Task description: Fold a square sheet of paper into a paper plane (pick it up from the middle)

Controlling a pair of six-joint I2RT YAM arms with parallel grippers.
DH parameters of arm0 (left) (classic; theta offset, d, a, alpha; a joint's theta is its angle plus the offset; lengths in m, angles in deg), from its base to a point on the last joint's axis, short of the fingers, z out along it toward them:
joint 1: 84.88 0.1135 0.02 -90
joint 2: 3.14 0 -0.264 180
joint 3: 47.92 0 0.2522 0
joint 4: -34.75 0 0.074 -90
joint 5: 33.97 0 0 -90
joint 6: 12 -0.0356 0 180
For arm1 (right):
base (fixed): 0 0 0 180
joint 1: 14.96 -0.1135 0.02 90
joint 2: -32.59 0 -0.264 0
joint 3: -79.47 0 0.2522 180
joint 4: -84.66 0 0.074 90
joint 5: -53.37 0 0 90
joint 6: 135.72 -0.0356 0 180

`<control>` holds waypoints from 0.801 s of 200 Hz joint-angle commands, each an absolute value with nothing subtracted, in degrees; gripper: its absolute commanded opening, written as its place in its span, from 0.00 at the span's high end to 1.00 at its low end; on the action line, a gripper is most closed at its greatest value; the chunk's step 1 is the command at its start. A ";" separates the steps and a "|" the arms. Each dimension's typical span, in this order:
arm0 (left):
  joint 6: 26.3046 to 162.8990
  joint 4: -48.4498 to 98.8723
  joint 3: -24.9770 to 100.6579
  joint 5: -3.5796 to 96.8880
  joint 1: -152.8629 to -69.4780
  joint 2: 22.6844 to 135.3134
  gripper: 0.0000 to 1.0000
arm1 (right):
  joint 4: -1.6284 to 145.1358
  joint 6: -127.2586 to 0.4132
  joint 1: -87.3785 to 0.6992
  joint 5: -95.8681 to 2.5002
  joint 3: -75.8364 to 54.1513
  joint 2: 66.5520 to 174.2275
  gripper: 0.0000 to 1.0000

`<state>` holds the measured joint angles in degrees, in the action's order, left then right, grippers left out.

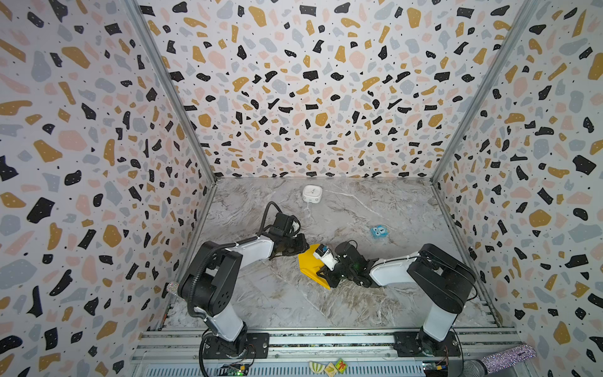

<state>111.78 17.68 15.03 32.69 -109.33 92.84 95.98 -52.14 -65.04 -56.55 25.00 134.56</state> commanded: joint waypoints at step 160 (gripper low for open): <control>109.80 15.96 13.35 34.23 -109.57 95.34 0.95 | 94.01 -51.91 -64.60 -59.00 23.84 135.61 0.89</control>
